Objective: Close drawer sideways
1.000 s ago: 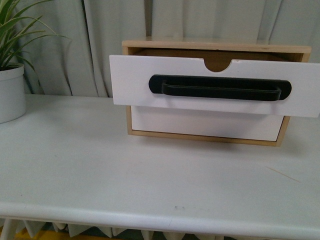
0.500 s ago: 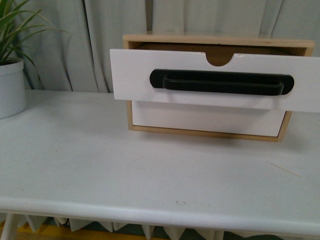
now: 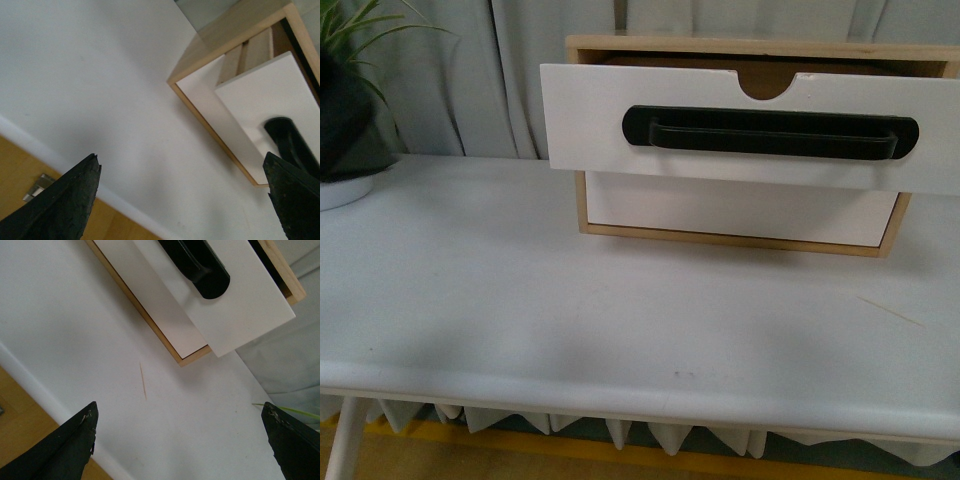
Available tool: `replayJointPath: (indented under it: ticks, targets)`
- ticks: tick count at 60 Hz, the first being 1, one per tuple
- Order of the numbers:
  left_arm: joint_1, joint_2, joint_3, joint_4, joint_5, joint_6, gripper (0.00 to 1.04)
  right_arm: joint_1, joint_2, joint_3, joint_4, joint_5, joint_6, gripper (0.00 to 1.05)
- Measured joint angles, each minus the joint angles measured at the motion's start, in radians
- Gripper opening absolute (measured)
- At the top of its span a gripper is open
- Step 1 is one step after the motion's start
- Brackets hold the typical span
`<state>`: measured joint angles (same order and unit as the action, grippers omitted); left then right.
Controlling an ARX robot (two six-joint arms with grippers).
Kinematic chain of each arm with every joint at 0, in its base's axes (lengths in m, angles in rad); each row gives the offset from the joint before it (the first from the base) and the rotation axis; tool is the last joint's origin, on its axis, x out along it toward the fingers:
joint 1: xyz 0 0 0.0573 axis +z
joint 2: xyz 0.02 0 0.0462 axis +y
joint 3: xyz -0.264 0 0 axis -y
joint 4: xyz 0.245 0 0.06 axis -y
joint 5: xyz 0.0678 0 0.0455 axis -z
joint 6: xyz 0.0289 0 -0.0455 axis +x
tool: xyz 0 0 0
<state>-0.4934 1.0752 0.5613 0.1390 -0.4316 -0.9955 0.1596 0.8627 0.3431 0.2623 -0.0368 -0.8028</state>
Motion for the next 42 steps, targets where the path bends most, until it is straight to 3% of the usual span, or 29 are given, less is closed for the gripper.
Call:
replayJointPath:
  ticks: [17, 42]
  targets:
    - [-0.024, 0.299, 0.216, 0.070, 0.053, -0.039, 0.99, -0.003, 0.200, 0.090, 0.104, -0.019, -0.103, 0.96]
    - [-0.037, 0.454, 0.373, 0.087, 0.107, -0.054, 0.99, -0.011, 0.359, 0.173, 0.198, -0.036, -0.129, 0.96]
